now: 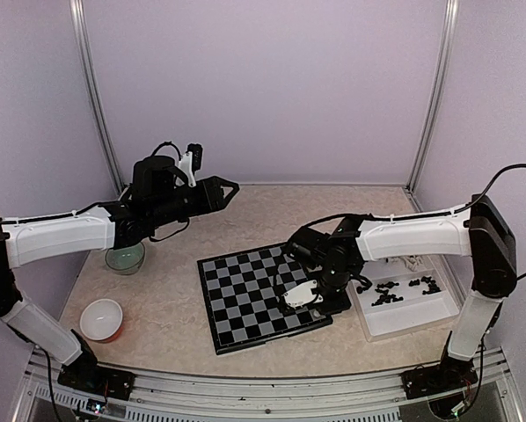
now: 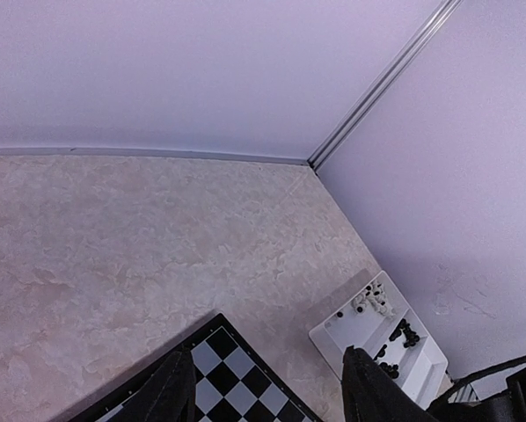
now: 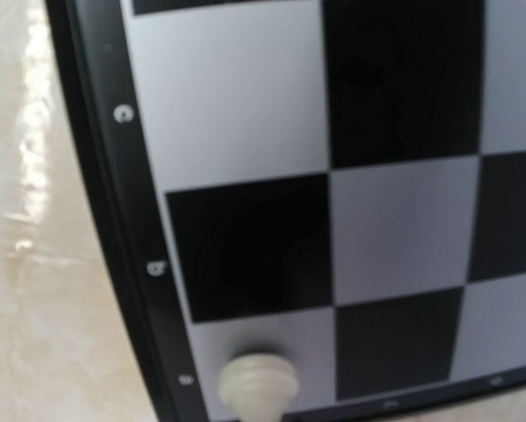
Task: Set up the chess pieces on the board
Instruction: Place the rook at h1.
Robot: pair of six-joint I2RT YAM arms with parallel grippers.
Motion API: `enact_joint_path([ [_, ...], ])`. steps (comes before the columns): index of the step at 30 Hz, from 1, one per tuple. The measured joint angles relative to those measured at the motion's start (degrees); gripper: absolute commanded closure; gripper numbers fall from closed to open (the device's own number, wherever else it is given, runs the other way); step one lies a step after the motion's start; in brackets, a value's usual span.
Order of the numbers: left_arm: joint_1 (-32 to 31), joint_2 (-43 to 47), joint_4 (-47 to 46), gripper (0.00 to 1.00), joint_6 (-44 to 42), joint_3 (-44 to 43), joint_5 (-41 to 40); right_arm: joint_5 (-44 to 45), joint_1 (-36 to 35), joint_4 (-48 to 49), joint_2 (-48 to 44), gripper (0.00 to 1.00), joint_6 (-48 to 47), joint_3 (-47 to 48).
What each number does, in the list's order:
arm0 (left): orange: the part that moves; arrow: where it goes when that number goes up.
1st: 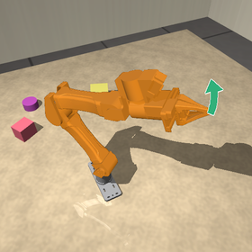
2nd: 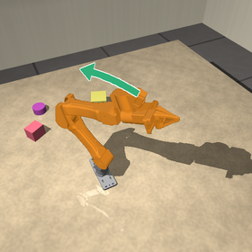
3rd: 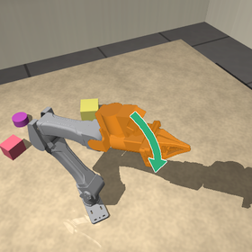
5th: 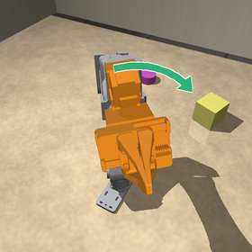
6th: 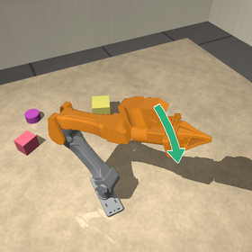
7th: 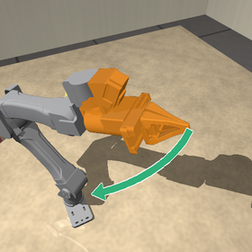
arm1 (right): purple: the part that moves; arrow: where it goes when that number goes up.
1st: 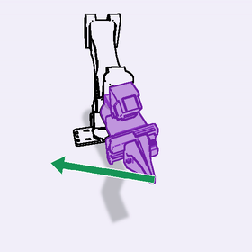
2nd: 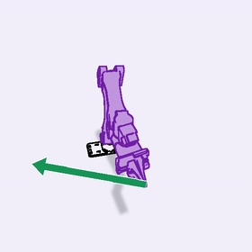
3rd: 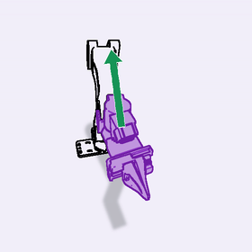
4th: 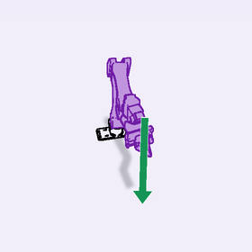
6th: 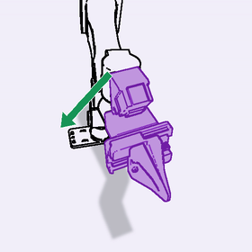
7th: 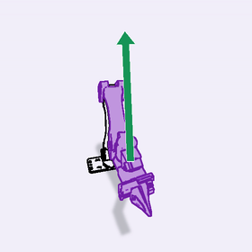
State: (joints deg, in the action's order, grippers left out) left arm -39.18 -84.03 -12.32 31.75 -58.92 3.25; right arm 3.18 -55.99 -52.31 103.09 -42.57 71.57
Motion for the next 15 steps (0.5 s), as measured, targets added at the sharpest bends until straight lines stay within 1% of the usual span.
enact_joint_path([
  [3,0.0,0.0,0.0,0.43,0.02,0.0,0.33,-0.22,0.0,0.17,0.35,0.88,0.02,-0.24],
  [6,0.0,-0.02,0.0,0.43,0.07,0.0,0.57,-0.39,0.0,0.57,0.35,0.79,0.07,-0.33],
  [9,0.0,-0.02,0.0,0.43,0.13,0.0,0.79,-0.39,0.0,1.11,0.35,0.74,0.15,-0.55],
  [11,0.0,-0.07,0.0,0.43,0.15,0.0,0.87,-0.42,0.0,1.27,0.35,0.69,0.17,-0.63],
  [15,0.0,-0.52,-0.02,0.43,0.33,0.0,1.05,-0.46,0.0,1.4,0.35,0.66,0.26,-0.63],
])
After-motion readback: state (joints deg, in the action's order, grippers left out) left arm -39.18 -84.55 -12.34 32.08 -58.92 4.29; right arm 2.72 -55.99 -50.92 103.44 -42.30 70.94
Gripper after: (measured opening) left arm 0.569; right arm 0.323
